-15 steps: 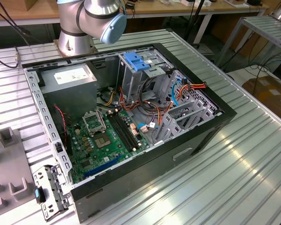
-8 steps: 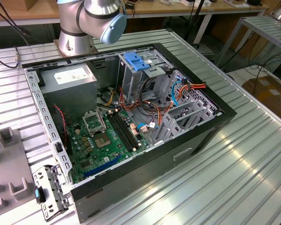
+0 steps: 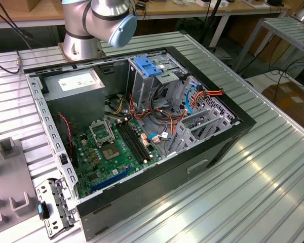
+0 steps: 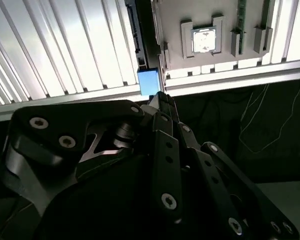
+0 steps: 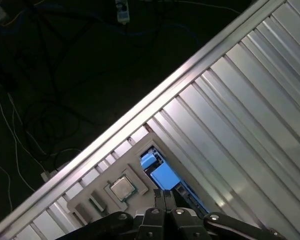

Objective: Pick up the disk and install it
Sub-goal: 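Pick up the disk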

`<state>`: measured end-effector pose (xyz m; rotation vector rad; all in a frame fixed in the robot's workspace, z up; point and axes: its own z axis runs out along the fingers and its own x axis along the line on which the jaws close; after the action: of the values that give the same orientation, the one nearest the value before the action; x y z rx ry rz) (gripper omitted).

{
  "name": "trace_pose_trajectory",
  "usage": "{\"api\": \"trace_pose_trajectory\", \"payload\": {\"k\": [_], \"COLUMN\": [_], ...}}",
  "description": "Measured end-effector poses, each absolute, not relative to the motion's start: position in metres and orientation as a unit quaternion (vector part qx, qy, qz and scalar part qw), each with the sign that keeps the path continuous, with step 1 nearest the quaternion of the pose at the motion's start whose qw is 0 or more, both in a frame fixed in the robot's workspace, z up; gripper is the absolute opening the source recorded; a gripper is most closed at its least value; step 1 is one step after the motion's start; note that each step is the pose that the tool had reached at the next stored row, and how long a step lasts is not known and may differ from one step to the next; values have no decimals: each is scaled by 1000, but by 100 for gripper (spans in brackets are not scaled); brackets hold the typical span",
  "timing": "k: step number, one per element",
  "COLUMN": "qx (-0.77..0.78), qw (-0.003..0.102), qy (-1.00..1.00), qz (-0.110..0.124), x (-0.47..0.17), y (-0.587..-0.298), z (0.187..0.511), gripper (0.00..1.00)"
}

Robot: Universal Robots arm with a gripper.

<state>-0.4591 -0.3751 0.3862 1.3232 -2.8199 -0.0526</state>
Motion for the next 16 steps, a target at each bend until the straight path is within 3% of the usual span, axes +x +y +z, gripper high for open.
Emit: {"api": "trace_pose_trajectory", "payload": {"k": [16], "qx": [550], "qw": [11], "qy": [-835], "qz": [-12], "x": [-459], "y": [-375], "z": [376], "gripper": [11]}}
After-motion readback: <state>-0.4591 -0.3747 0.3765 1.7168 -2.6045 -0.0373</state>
